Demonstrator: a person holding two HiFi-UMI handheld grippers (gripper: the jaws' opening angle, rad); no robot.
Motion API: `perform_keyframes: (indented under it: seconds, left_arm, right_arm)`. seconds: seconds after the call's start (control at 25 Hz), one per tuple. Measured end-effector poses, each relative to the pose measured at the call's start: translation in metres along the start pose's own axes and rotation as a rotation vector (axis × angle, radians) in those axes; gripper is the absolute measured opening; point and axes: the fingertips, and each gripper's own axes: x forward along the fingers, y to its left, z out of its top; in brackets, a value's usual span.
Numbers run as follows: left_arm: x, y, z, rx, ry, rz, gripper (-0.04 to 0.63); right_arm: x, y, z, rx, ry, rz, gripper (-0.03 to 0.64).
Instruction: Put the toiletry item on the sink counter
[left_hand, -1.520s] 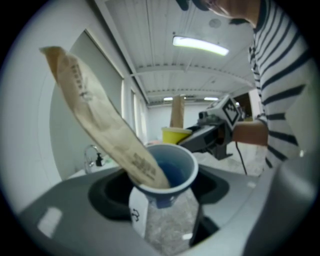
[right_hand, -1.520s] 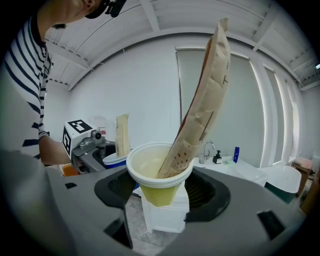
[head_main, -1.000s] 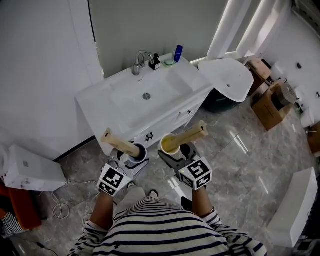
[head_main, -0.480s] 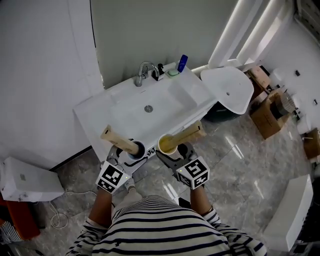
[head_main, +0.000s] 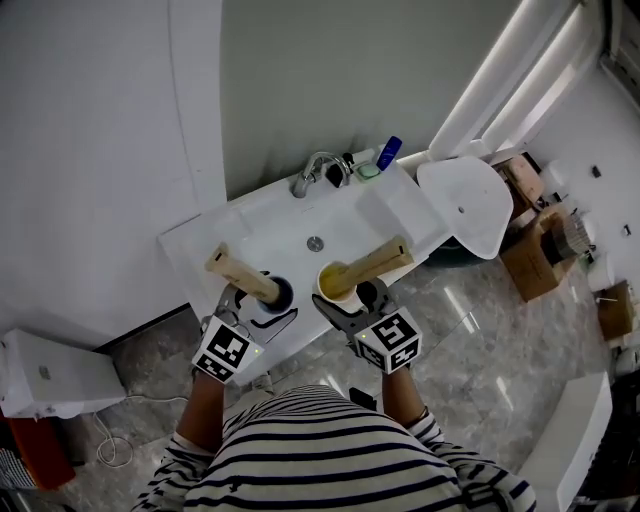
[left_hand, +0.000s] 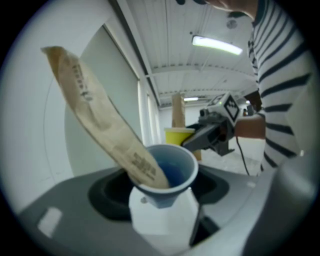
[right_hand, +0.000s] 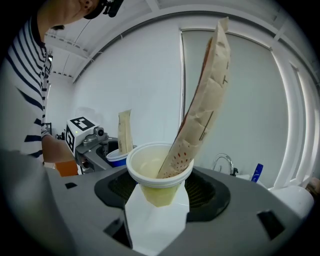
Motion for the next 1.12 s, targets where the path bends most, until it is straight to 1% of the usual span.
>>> perform_keyframes:
  seconds: [0.12,0.24,0.44,0.6,0.72,0.88,1.12]
  left_arm:
    - [-0.005,0.028,-0.005,-0.010,-0.010,0.012,0.347]
    - [-0.005,0.052,-0.012,-0.020,-0.015,0.024,0.347]
    - [-0.001,0.069,-0.019,-0.051,-0.018,0.046,0.347]
    - [0.009,0.084,-0.027,-0.075,-0.002,0.074,0.347]
    - [0.021,0.099,-0.027,-0.079,0.013,0.114,0.347]
    - [0.037,0.122,-0.027,-0.090,0.039,0.194,0.347]
    - [0.054,0.143,-0.030,-0.115,0.072,0.307,0.347]
  right_arm:
    - [0.028,0.000,0.013,-0.019,0.002,0.013,0.299]
    - [0.054,0.001,0.018,-0.035,0.020,0.034,0.299]
    - [0.078,-0.001,0.018,-0.048,0.050,0.084,0.299]
    - [0.095,-0.015,0.017,-0.061,0.063,0.122,0.299]
    - [0.109,-0.032,0.018,-0.069,0.054,0.161,0.299]
    - [0.127,-0.058,0.018,-0.084,0.046,0.225,0.299]
    - [0.150,-0.091,0.021,-0.122,0.034,0.309,0.299]
